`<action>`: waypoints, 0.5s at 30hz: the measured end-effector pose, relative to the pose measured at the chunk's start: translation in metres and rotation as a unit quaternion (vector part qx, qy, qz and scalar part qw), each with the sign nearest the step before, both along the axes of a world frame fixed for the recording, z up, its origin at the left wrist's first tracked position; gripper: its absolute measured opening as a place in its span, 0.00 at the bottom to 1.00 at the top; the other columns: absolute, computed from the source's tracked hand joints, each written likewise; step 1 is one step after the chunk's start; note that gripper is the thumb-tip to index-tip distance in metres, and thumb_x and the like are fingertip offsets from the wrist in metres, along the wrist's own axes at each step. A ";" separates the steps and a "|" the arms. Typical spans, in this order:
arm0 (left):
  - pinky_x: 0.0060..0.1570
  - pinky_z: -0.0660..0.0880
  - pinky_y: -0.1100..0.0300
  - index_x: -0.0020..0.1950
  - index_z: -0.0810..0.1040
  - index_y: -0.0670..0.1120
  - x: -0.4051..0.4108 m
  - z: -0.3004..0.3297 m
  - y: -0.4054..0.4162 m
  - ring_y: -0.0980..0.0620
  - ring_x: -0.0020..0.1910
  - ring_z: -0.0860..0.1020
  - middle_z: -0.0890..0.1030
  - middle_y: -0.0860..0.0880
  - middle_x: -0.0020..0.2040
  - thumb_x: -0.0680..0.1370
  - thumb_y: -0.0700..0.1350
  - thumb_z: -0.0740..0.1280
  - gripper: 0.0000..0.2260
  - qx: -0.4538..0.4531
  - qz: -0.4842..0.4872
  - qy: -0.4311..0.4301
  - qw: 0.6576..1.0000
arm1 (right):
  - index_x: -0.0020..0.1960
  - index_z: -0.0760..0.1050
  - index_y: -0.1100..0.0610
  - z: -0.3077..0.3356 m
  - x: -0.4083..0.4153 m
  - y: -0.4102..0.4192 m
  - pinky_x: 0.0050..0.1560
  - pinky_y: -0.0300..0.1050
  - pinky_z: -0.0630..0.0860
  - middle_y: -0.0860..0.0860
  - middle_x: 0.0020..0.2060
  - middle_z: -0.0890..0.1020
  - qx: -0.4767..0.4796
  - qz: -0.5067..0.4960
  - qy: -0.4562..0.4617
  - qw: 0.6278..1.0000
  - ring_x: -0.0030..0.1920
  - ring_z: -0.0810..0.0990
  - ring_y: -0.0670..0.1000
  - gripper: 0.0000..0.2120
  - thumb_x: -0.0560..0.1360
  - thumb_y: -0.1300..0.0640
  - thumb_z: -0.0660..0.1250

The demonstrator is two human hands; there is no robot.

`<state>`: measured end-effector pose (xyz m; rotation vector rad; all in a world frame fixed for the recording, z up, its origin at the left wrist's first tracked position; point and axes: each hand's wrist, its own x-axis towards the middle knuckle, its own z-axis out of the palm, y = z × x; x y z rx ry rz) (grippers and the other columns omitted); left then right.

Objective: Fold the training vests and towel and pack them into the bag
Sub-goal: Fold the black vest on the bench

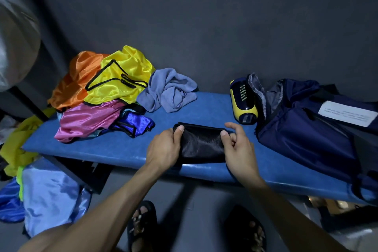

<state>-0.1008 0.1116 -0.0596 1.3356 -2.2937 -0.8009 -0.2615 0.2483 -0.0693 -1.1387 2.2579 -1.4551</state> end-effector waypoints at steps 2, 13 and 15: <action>0.47 0.73 0.46 0.37 0.67 0.47 0.000 -0.001 0.000 0.35 0.47 0.78 0.79 0.42 0.40 0.84 0.62 0.51 0.24 -0.004 0.008 0.014 1.000 | 0.66 0.72 0.49 -0.002 -0.001 -0.003 0.36 0.48 0.65 0.41 0.28 0.72 -0.028 0.005 0.013 1.000 0.30 0.70 0.46 0.12 0.84 0.49 0.60; 0.52 0.72 0.48 0.43 0.73 0.46 -0.018 0.008 -0.021 0.36 0.57 0.79 0.83 0.39 0.53 0.84 0.64 0.49 0.27 0.005 0.000 -0.146 0.989 | 0.59 0.72 0.50 -0.015 -0.023 -0.026 0.33 0.53 0.66 0.48 0.23 0.69 0.023 -0.028 0.103 0.994 0.27 0.71 0.52 0.06 0.83 0.54 0.63; 0.56 0.72 0.48 0.52 0.78 0.44 -0.020 0.012 -0.022 0.36 0.60 0.78 0.82 0.39 0.58 0.85 0.64 0.49 0.28 -0.034 -0.001 -0.205 0.978 | 0.61 0.72 0.49 -0.016 -0.025 -0.029 0.33 0.53 0.67 0.48 0.23 0.69 0.044 -0.027 0.129 0.990 0.28 0.71 0.52 0.07 0.83 0.53 0.62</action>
